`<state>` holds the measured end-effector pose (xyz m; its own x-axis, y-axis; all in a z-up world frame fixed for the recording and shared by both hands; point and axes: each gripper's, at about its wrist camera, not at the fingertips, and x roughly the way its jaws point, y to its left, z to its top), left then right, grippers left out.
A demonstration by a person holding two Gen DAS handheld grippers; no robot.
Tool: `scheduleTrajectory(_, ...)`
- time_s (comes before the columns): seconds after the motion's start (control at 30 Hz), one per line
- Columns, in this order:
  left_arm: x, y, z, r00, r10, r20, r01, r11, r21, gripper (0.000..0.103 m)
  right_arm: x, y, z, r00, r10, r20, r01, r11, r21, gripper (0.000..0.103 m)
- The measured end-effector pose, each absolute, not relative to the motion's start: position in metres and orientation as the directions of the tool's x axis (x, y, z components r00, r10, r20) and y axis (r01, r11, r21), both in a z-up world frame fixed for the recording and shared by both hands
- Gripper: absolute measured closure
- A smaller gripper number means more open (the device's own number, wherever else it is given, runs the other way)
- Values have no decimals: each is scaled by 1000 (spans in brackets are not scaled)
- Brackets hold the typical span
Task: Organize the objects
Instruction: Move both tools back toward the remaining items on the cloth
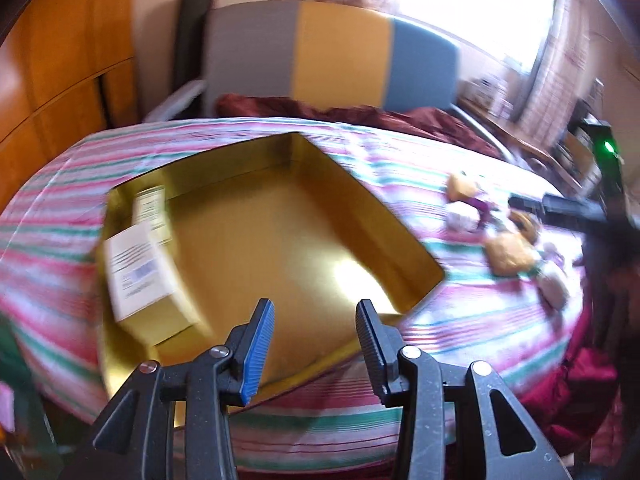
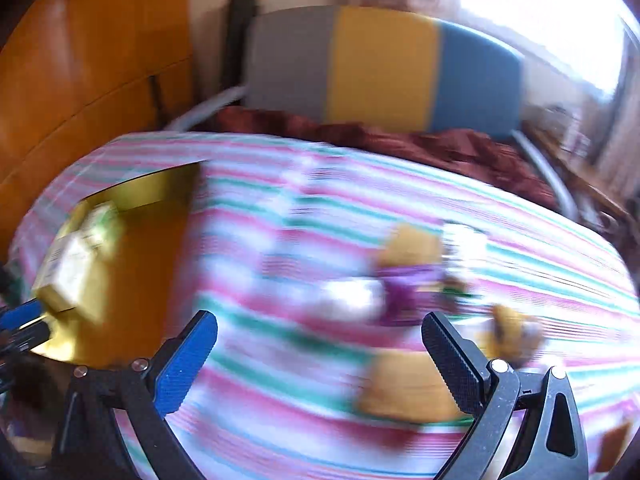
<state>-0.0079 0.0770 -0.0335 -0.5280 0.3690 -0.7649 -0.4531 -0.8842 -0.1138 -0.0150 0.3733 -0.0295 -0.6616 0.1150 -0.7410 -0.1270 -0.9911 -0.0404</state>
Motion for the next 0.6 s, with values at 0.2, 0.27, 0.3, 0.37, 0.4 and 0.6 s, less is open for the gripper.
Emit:
scheduleTrajectory(0.2,4,145,-29,-443,465,-766,-634,-767,-99,61,8,497,-27,-638,273,-720,-443,-895,53,0)
scheduleTrajectory(0.27,7,168,-30,-396,497,-772,-682,-722,-115,61,17,530,-37,-608,277,-744,-544,-828,137,0)
scheduleTrajectory(0.3,8,179,-30,-384,502,-775,-695,-709,-116,60,21,543,-41,-596,256,-761,-582,-791,190,0)
scheduleTrajectory(0.37,11,199,-33,-359,514,-779,-721,-683,-118,56,26,559,-42,-621,214,-754,-608,-739,290,0)
scheduleTrajectory(0.4,11,210,-35,-347,517,-783,-731,-672,-120,52,27,562,-42,-624,209,-753,-613,-728,307,0)
scheduleTrajectory(0.6,9,260,-50,-291,505,-813,-786,-611,-98,30,30,562,-41,-640,167,-750,-609,-705,363,0)
